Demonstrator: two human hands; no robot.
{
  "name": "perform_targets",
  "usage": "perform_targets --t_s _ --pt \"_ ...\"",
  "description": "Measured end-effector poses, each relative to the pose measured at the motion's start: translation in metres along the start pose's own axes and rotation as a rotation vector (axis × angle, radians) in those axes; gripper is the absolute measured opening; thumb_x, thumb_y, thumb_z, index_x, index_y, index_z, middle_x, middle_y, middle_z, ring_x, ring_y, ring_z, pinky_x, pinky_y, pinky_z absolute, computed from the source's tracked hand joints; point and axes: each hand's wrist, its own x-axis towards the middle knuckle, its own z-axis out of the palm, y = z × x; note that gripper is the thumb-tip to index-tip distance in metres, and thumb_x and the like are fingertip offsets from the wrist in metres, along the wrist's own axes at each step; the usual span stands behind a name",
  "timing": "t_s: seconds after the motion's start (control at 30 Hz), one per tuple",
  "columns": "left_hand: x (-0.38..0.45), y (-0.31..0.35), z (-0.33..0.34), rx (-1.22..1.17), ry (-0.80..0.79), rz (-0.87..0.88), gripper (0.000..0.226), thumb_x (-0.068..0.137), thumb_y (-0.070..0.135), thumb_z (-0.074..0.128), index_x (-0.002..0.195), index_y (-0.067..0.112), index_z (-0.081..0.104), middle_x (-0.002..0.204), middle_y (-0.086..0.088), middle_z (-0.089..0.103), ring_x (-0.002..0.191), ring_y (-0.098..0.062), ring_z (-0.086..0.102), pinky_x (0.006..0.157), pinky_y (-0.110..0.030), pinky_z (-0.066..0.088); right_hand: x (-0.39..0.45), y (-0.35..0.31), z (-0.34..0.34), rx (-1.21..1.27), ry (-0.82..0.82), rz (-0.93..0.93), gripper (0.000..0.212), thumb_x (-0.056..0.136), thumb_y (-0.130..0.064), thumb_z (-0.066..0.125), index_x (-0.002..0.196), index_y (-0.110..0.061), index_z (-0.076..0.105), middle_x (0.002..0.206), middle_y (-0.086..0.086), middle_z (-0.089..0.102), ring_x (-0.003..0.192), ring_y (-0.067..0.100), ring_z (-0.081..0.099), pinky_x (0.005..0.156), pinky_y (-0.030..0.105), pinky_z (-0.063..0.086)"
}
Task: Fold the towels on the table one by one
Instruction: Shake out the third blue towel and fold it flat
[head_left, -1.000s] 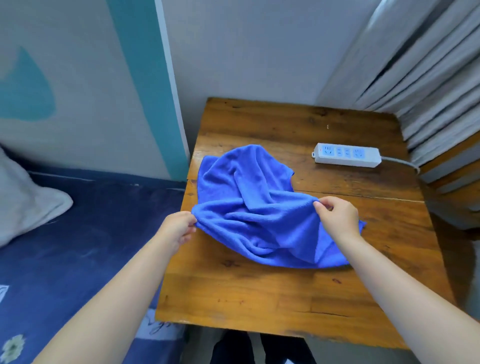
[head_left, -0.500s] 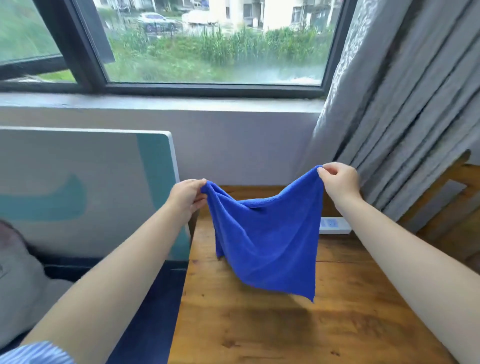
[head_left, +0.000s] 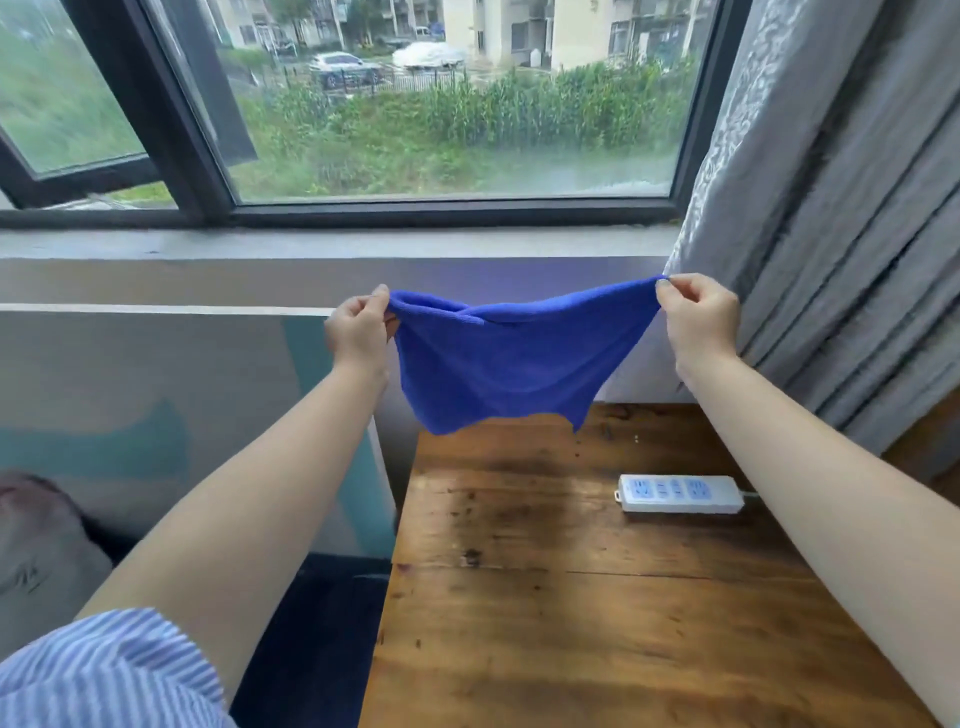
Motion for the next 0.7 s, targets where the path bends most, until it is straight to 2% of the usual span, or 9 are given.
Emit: perform_targets --t_s 0.07,0.1,0.23,0.3,0.37,0.47,0.53,0.6,0.7 --pt "-0.008 -0.02 -0.021 0.029 0.049 -0.021 0.039 0.089 0.009 0.056 0.054 0.013 0.039 0.058 -0.002 0.045 0.054 -0.012 0.046 0.059 -0.021 0.047 -0.015 0.02 -0.01 0.09 -0.003 0.107 0.022 0.085 -0.007 0.052 0.064 -0.011 0.057 0.058 -0.006 0.047 0.057 0.005 0.042 0.049 0.007 0.036" --pt "-0.012 -0.032 -0.032 0.06 0.071 -0.043 0.042 0.088 0.009 0.057 0.052 0.013 0.036 0.054 -0.001 0.042 0.053 -0.012 0.043 0.058 -0.021 0.046 -0.022 0.032 -0.016 0.119 0.006 0.162 0.029 0.084 -0.005 0.05 0.057 -0.016 0.051 0.055 -0.005 0.045 0.055 0.006 0.039 0.047 0.009 0.034" --pt "-0.04 -0.095 -0.089 0.35 0.037 -0.275 0.042 0.087 0.005 0.056 0.052 0.013 0.034 0.034 0.006 0.045 0.039 -0.007 0.047 0.042 -0.015 0.043 -0.064 0.095 -0.04 -0.019 0.033 0.391 0.036 0.085 -0.002 0.047 0.051 -0.014 0.043 0.053 0.001 0.039 0.048 0.01 0.039 0.045 0.017 0.025" --pt "-0.057 -0.127 -0.117 0.684 -0.087 -0.343 0.037 0.084 0.004 0.058 0.054 0.013 0.039 0.035 0.001 0.047 0.041 -0.016 0.045 0.045 -0.021 0.04 -0.09 0.13 -0.05 -0.28 -0.115 0.426 0.03 0.087 -0.003 0.044 0.058 -0.002 0.053 0.063 0.011 0.044 0.07 0.025 0.047 0.055 0.025 0.031" --pt "-0.082 -0.157 -0.143 1.054 -0.259 -0.353 0.033 0.078 0.001 0.058 0.054 0.013 0.04 0.05 -0.009 0.045 0.05 -0.024 0.038 0.057 -0.027 0.036 -0.122 0.16 -0.059 -0.562 -0.296 0.465 0.026 0.088 -0.006 0.044 0.072 0.01 0.059 0.08 0.024 0.049 0.087 0.033 0.048 0.069 0.034 0.032" --pt "-0.12 -0.187 -0.169 1.401 -0.519 -0.45 0.021 0.076 0.002 0.054 0.062 0.012 0.043 0.06 -0.006 0.045 0.061 -0.023 0.042 0.054 -0.026 0.034 -0.168 0.194 -0.072 -0.725 -0.443 0.578 0.021 0.086 -0.009 0.05 0.082 0.008 0.061 0.089 0.027 0.055 0.094 0.036 0.055 0.071 0.032 0.034" --pt "-0.138 -0.199 -0.179 1.529 -0.664 -0.526 0.012 0.08 0.003 0.051 0.071 0.01 0.047 0.063 -0.002 0.045 0.07 -0.024 0.046 0.052 -0.026 0.034 -0.19 0.209 -0.081 -0.818 -0.518 0.595 0.02 0.084 -0.005 0.051 0.092 0.006 0.065 0.101 0.027 0.063 0.102 0.037 0.058 0.075 0.031 0.039" --pt "-0.152 -0.211 -0.187 1.629 -0.78 -0.557 0.016 0.083 0.003 0.046 0.068 0.01 0.047 0.062 -0.002 0.044 0.072 -0.024 0.044 0.05 -0.025 0.032 -0.21 0.221 -0.093 -0.902 -0.61 0.584 0.019 0.082 -0.004 0.05 0.089 -0.002 0.067 0.098 0.02 0.065 0.1 0.034 0.059 0.076 0.031 0.042" --pt "-0.173 -0.224 -0.197 1.824 -0.967 -0.581 0.028 0.082 0.003 0.04 0.057 0.013 0.037 0.058 -0.001 0.037 0.057 -0.019 0.036 0.047 -0.024 0.026 -0.234 0.236 -0.111 -1.064 -0.825 0.576 0.021 0.079 -0.005 0.049 0.062 -0.012 0.058 0.08 0.012 0.06 0.083 0.028 0.056 0.066 0.028 0.04"
